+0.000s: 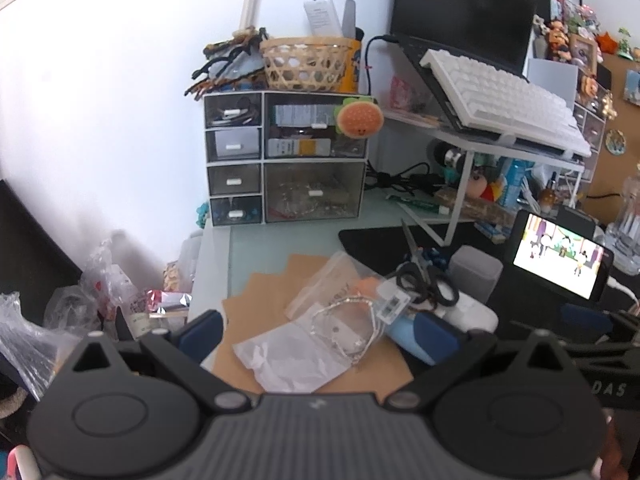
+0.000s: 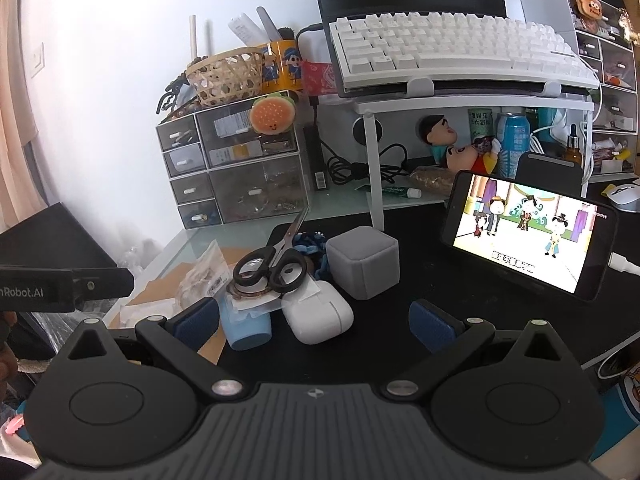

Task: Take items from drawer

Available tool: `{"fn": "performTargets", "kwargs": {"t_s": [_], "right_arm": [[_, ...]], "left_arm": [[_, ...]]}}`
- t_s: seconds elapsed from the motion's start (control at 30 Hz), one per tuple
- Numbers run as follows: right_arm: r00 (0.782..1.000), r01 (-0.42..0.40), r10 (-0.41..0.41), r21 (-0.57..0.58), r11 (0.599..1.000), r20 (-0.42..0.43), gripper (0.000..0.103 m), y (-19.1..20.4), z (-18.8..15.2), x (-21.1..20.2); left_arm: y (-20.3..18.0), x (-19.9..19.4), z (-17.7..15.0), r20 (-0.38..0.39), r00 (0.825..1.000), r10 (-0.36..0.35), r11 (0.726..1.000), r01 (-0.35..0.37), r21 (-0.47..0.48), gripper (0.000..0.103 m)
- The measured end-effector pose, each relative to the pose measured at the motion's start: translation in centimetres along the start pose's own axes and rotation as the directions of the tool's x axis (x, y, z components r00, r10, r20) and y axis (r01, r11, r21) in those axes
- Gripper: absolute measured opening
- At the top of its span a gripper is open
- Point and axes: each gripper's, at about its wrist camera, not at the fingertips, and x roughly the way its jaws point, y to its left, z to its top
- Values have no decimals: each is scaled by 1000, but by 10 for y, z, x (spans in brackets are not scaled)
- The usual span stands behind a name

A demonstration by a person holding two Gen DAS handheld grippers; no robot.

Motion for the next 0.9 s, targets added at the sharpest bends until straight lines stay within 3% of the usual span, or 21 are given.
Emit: {"fn": "performTargets", "kwargs": {"t_s": [0.9], "right_arm": [[1000, -4, 3, -21, 1000, -31, 103, 5, -3, 6]], "left_arm": [[-6, 7, -6, -24, 1000, 21, 1000, -20, 21, 103]]}}
